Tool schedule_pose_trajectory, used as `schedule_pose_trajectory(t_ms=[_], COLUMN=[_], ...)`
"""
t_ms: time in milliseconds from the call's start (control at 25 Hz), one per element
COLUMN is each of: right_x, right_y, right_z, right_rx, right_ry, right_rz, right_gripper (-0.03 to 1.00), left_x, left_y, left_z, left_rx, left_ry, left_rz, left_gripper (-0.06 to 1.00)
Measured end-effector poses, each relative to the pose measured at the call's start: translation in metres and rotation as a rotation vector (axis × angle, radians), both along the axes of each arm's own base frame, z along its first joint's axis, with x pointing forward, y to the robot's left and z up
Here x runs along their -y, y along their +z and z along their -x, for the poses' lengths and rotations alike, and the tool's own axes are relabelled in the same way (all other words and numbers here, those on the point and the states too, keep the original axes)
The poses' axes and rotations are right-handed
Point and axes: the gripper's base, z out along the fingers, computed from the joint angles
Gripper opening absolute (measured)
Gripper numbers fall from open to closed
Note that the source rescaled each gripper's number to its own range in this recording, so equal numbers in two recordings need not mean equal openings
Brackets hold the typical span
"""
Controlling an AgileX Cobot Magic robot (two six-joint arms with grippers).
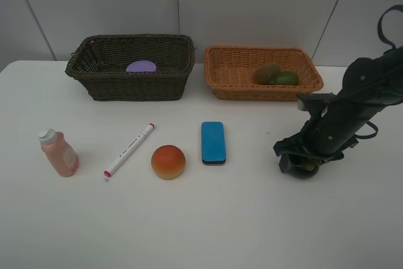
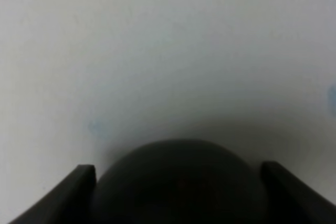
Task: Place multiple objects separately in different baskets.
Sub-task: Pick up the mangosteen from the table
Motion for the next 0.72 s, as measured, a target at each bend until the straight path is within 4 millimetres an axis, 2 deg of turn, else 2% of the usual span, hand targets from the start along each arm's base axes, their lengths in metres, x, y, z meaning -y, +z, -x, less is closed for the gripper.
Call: schedule_pose_trajectory(t_ms=[400,720], right_x=[-0.002,-0.008], right_y=[0.005,0.031], right_z=[-0.003,-0.028], right_rx=[-0.050,-0.045], right_ry=[0.012,0.026], right_rz=[0.005,-0.009], right_gripper=[0.22,0.22], left_x=[0.000,0.000], left_y=[0.000,0.000], left_z=[0.000,0.000], left_rx=[0.000,0.000], left_ry=[0.000,0.000], left_rz=[0.000,0.000], left_gripper=[1.00,1.00])
